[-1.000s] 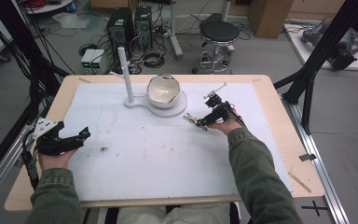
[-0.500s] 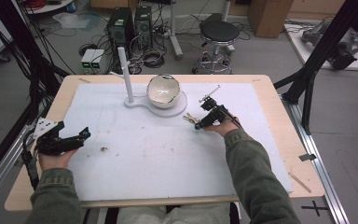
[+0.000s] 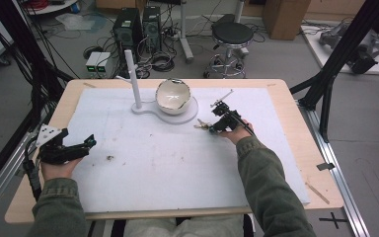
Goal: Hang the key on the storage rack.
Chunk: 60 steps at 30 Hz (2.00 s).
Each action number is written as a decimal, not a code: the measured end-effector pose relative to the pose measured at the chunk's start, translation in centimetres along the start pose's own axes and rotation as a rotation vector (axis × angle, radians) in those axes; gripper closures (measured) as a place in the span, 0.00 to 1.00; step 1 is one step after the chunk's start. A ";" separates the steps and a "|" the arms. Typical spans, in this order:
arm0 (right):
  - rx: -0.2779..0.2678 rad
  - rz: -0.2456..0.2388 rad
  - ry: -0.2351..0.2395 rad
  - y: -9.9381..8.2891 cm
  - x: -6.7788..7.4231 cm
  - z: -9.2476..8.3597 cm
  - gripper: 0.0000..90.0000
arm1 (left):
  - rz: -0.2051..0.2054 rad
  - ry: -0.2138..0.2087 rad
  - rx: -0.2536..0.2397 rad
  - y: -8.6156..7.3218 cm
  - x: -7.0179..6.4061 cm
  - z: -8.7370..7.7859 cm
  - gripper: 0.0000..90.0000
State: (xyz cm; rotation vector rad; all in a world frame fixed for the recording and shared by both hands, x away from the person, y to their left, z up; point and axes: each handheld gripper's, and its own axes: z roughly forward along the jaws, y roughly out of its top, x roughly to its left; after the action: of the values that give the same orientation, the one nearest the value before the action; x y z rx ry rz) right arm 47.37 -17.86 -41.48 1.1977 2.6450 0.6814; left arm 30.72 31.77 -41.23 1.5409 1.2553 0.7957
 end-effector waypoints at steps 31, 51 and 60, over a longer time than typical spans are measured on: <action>-0.120 -0.040 -0.030 -0.3 0.6 -3.5 0.95 | -0.006 -0.007 -0.002 0.0 0.1 0.0 0.02; -0.265 -0.040 0.032 0.9 2.4 -7.9 0.95 | -0.013 -0.009 -0.009 0.0 0.1 0.0 0.02; -0.299 -0.079 0.069 2.4 4.5 -9.1 0.95 | -0.016 -0.009 -0.011 0.0 0.1 0.0 0.02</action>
State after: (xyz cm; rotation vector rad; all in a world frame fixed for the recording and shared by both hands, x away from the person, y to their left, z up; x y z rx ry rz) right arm 43.06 -16.26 -32.15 0.9974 2.5109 1.0752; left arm 30.77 31.90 -41.24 1.5224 1.2532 0.7827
